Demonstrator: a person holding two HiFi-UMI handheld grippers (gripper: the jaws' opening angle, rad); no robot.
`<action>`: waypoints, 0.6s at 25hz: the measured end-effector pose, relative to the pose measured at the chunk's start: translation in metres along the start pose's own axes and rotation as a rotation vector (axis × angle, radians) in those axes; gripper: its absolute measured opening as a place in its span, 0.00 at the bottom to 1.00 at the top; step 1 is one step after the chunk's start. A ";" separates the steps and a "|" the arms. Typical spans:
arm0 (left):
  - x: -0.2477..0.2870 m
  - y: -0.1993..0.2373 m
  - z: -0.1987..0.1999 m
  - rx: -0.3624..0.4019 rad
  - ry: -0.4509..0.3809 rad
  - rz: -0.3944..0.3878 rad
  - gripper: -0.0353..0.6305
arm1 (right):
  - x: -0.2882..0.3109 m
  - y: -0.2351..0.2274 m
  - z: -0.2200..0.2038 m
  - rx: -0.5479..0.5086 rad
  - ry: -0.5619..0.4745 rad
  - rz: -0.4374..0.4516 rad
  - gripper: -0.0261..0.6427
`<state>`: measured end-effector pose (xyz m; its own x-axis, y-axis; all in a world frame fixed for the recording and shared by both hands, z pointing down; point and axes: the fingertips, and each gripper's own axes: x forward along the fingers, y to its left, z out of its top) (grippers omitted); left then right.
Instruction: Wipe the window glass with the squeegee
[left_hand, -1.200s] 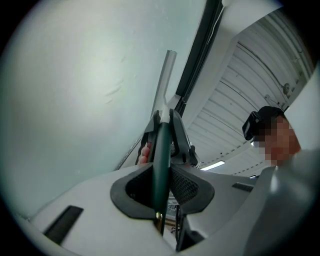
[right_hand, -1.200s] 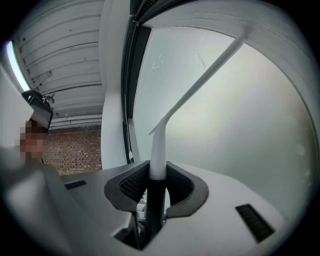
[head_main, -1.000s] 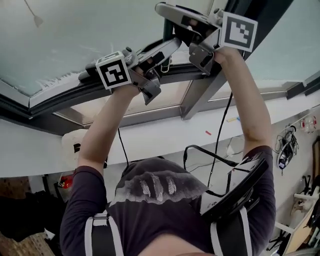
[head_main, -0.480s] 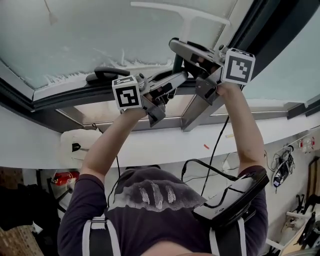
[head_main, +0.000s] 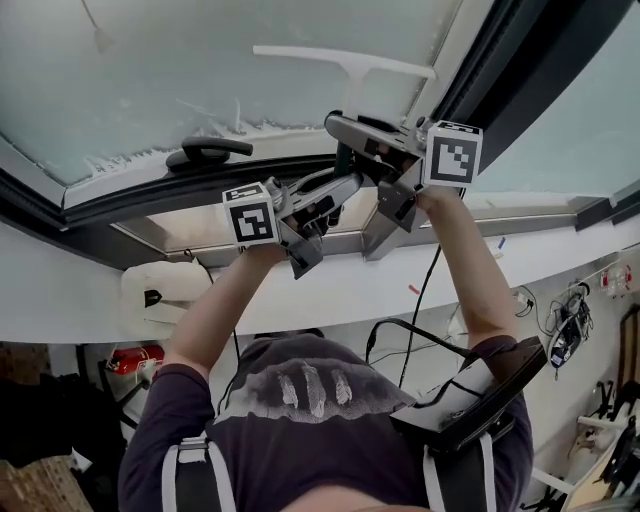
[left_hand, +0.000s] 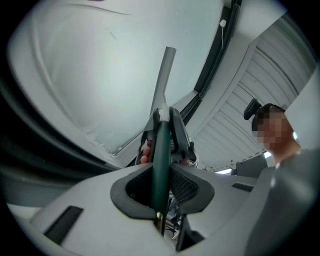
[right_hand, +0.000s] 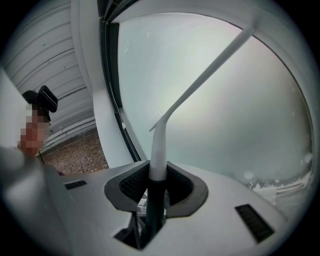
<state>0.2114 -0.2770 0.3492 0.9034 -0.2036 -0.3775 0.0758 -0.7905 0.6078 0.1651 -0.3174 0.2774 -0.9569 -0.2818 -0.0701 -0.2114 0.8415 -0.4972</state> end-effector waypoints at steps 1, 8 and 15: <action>-0.003 0.002 -0.006 -0.011 0.009 0.010 0.19 | 0.000 -0.002 -0.006 0.012 0.008 0.001 0.17; -0.021 0.003 -0.031 -0.017 0.049 0.051 0.19 | -0.003 -0.005 -0.040 0.026 0.027 0.006 0.17; -0.022 -0.003 -0.019 0.077 0.076 0.050 0.19 | 0.002 0.011 -0.026 -0.065 -0.016 0.104 0.17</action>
<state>0.1993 -0.2592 0.3694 0.9347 -0.2023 -0.2922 -0.0004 -0.8229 0.5683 0.1558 -0.2968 0.2941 -0.9713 -0.1977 -0.1322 -0.1237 0.8947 -0.4293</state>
